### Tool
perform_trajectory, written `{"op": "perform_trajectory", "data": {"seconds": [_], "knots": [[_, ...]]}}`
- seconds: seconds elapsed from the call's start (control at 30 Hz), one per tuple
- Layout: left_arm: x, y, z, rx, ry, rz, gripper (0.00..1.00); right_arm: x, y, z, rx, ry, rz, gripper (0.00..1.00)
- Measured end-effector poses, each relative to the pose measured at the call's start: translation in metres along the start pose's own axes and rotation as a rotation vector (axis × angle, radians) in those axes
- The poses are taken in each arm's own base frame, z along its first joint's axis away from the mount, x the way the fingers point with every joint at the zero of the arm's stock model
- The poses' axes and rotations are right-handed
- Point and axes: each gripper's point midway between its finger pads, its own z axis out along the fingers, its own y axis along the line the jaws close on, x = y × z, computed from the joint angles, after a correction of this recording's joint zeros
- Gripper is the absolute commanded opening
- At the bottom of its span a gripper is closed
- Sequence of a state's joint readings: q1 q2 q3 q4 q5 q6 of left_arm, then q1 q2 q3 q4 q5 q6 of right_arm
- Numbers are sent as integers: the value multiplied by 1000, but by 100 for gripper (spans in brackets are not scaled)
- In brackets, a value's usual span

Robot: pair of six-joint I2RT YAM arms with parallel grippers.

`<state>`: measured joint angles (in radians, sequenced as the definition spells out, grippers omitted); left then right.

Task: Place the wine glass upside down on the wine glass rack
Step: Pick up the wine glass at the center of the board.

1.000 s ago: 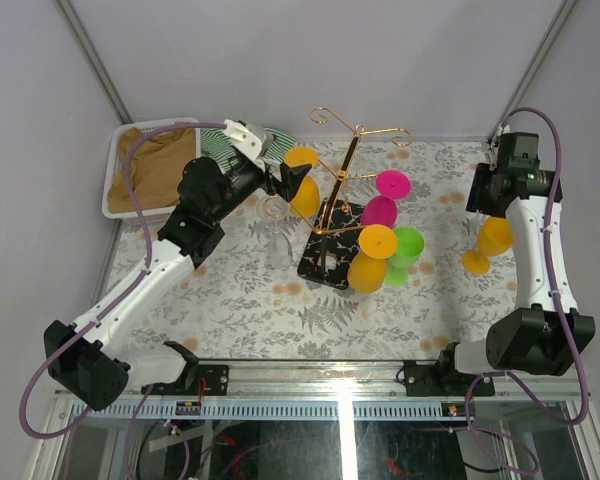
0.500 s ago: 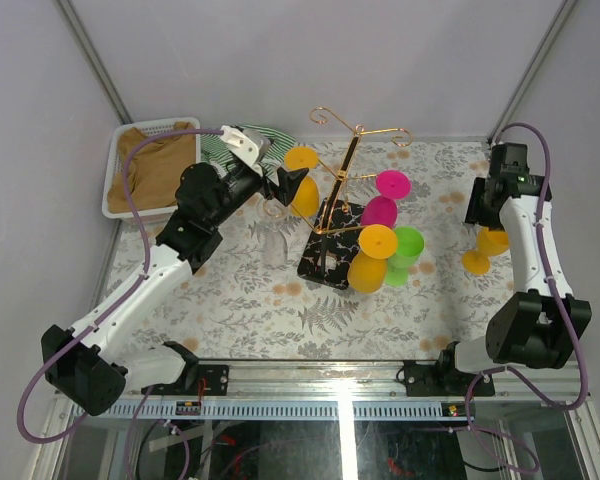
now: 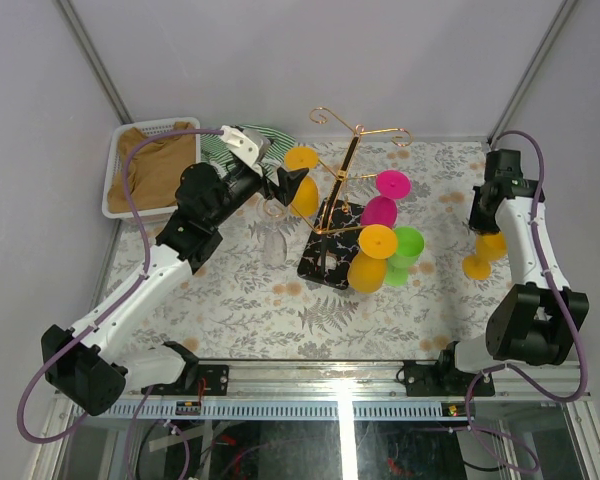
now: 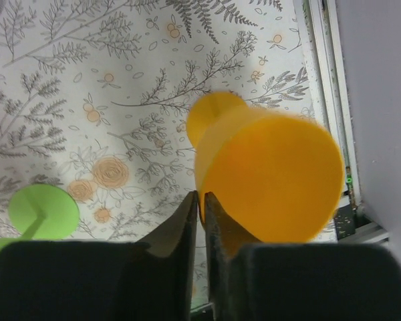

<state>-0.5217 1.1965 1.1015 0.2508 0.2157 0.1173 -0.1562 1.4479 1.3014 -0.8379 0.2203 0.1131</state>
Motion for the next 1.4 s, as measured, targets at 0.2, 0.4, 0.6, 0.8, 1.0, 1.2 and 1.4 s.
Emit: {"op": "perform_trajectory", "data": {"seconds": [0.2, 0.4, 0.6, 0.8, 1.0, 1.2, 1.4], "knots": [[0, 0, 0, 1, 0, -6, 100, -3, -3, 4, 25, -1, -5, 0], [-18, 3, 10, -32, -15, -131, 100, -49, -10, -14, 54, -78, 8, 0], [-78, 23, 24, -128, -107, -271, 100, -169, -13, -97, -6, -444, 94, 0], [-123, 42, 22, -156, -200, -424, 100, -232, 2, -187, -196, -774, 116, 0], [-119, 50, 44, -106, -189, -643, 100, -253, 45, -254, -513, -1028, 59, 0], [-96, 49, 60, -95, -169, -921, 100, -226, 91, -295, -788, -1231, -22, 0], [-116, 47, 60, -42, -268, -1132, 100, -204, 161, -346, -1022, -1385, -159, 0]]}}
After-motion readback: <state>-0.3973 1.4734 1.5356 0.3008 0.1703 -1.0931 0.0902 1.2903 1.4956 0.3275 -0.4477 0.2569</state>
